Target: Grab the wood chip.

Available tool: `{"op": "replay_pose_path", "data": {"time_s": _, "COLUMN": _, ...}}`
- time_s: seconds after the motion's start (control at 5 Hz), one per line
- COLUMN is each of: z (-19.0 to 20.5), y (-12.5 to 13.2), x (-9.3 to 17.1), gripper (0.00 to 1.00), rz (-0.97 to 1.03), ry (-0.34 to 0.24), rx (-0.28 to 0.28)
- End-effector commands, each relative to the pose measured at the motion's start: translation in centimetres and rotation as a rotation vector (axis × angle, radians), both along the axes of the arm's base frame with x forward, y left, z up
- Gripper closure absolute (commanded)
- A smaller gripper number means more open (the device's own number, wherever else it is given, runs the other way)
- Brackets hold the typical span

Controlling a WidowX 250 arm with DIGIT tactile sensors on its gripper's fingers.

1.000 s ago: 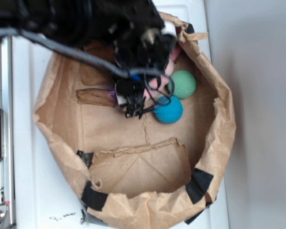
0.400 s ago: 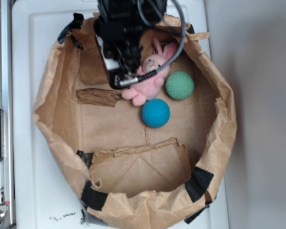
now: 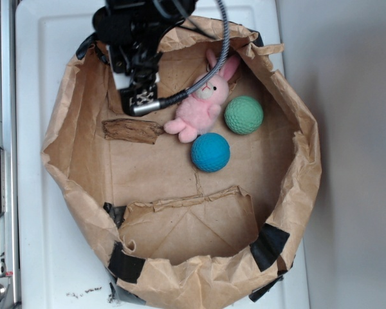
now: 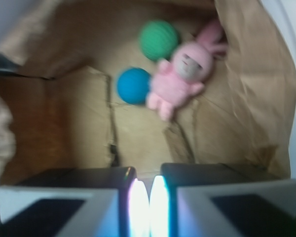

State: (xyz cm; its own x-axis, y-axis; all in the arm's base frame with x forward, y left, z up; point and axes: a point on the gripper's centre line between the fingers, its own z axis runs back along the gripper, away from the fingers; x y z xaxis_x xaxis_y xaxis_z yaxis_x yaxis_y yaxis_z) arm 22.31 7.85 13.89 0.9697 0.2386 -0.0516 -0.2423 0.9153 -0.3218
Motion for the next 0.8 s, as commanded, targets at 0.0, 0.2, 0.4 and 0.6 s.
{"op": "replay_pose_path", "data": {"time_s": 0.0, "z": -0.5, "y": -0.9, "x": -0.8, "gripper": 0.0, "rz": -0.025, "ry": -0.074, "rx": 0.084}}
{"op": "replay_pose_path", "data": {"time_s": 0.2, "z": -2.6, "y": -1.2, "x": -0.6, "gripper": 0.0, "rz": -0.053, "ry": -0.092, "rx": 0.137}}
{"op": "replay_pose_path", "data": {"time_s": 0.4, "z": -4.3, "y": -1.5, "x": -0.1, "gripper": 0.0, "rz": -0.072, "ry": -0.085, "rx": 0.176}}
{"op": "replay_pose_path", "data": {"time_s": 0.6, "z": -6.0, "y": -2.0, "x": 0.0, "gripper": 0.0, "rz": -0.088, "ry": -0.089, "rx": 0.228}}
